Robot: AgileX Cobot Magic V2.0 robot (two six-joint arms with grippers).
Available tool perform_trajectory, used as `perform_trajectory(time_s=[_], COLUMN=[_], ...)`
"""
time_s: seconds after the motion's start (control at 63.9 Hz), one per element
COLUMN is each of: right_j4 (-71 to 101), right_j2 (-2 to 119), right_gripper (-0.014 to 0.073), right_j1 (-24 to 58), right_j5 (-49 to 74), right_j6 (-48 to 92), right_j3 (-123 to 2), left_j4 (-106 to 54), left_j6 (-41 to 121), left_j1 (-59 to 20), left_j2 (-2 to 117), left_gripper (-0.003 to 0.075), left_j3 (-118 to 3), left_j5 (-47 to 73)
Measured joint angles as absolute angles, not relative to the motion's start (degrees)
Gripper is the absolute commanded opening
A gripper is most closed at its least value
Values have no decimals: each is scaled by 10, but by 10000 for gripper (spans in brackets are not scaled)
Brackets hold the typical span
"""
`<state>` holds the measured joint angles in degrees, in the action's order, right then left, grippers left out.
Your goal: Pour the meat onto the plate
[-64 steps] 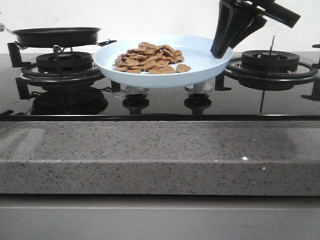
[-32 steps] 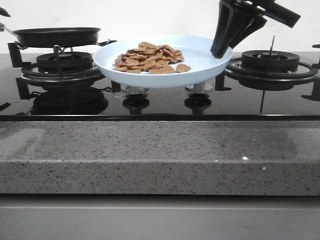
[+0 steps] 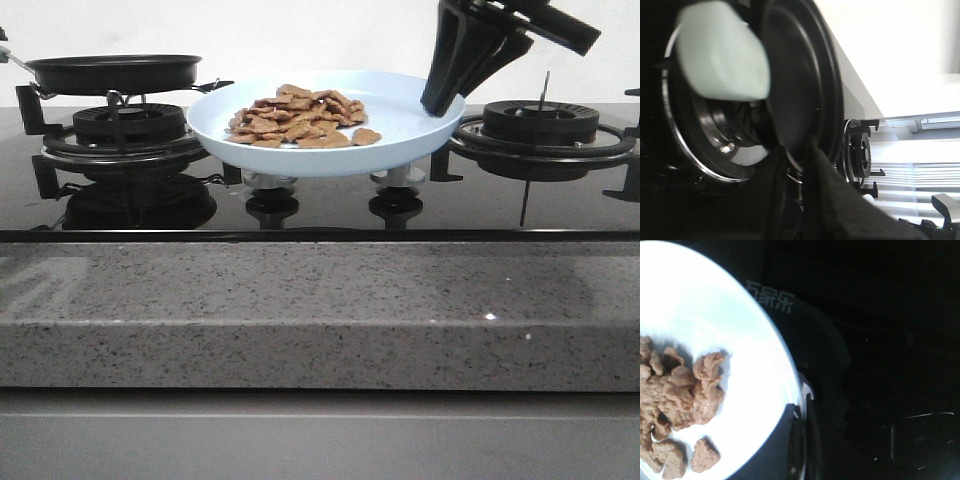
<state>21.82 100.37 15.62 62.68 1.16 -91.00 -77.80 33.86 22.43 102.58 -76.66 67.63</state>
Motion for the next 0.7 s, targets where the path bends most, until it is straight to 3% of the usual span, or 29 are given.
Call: perform_trajectory(time_s=[0.313, 0.704], right_j4=[218, 218], right_j2=[1004, 1004], right_gripper=[-58, -58], right_j1=[156, 156], right_j5=[627, 627], right_j6=[12, 12], right_j3=[-910, -910], left_j4=[-719, -304], left_j6=[351, 224], left_j1=[189, -49], left_j2=[938, 671], left_gripper=[-20, -20], left_j3=[-767, -696], left_j5=[669, 447])
